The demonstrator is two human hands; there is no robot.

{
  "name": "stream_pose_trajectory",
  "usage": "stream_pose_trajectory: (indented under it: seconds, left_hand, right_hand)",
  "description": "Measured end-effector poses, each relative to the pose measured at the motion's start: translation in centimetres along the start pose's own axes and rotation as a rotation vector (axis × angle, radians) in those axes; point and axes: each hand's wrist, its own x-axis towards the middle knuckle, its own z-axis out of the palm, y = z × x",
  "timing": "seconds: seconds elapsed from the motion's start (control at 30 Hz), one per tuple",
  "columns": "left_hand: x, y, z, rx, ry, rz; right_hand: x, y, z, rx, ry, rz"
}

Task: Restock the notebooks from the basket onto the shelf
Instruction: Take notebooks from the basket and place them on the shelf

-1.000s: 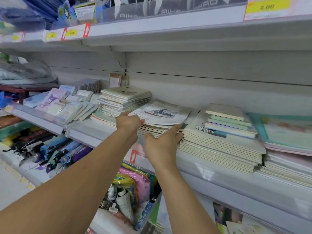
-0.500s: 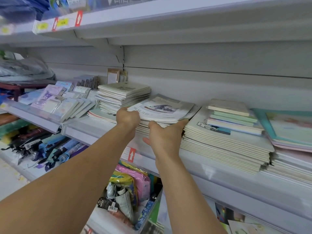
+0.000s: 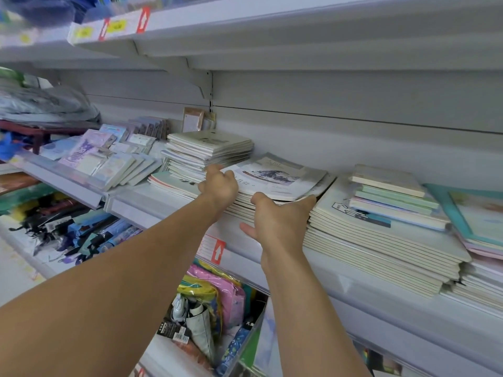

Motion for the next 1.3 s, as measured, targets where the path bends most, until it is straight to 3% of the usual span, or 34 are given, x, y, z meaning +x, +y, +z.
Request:
stream_pose_trajectory:
  seconds: [0.2, 0.4, 0.83, 0.97, 1.07, 1.13, 1.2, 1.3]
  left_hand:
    - [0.4, -0.5, -0.3, -0.208, -0.072, 0.003]
    - [0.4, -0.4, -0.3, -0.252, -0.09, -0.022]
    - [0.6, -0.4, -1.0, -0.266, -0.071, -0.029]
    - [-0.8, 0.3, -2.4, -0.208, -0.088, 0.055]
    - [-3.0, 0.1, -4.5, -0.187, -0.005, 0.239]
    - [-5.3, -1.1, -6.9, -0.228, 0.065, 0.387]
    - [-8.6, -3.8, -9.8, -0.233, 0.092, 0.418]
    - [-13.8, -13.2, -13.4, -0.141, 0.121, 0.139]
  right_hand:
    - [-0.2, -0.2, -0.2, 0.011, -0.014, 0.017]
    - [-0.1, 0.2, 0.3, -0.044, 0.01, -0.033]
    - [0.3, -0.6, -1.3, 0.081, -0.095, 0.067]
    - [-1.3, -0.3, -0.5, -0.037, -0.025, -0.063]
    - [-4.8, 1.3, 0.7, -0.266, 0.014, -0.358]
    - [-7.6, 2.5, 1.4, -0.194, -0.038, -0.533]
    - [-10.0, 4.5, 2.5, -0.148, -0.16, -0.588]
    - [-12.7, 11.1, 3.9, -0.268, -0.372, -0.388]
